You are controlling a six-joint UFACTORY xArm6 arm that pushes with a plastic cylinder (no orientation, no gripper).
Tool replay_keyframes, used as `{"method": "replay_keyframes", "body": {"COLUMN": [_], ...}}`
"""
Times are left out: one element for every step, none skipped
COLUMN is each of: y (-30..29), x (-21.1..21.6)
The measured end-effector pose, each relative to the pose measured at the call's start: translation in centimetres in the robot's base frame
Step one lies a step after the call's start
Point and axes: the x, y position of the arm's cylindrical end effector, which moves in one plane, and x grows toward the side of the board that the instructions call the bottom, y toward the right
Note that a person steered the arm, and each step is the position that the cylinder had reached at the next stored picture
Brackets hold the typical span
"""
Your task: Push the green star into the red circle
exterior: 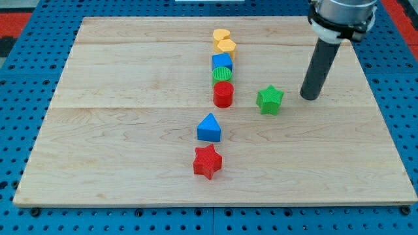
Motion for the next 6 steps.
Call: {"method": "replay_keyframes", "body": {"y": [-4.4, -3.8, -8.2, -10.8, -7.3, -7.2], "x": [0.0, -1.2, -0.4, -0.4, 1.0, 3.3]}}
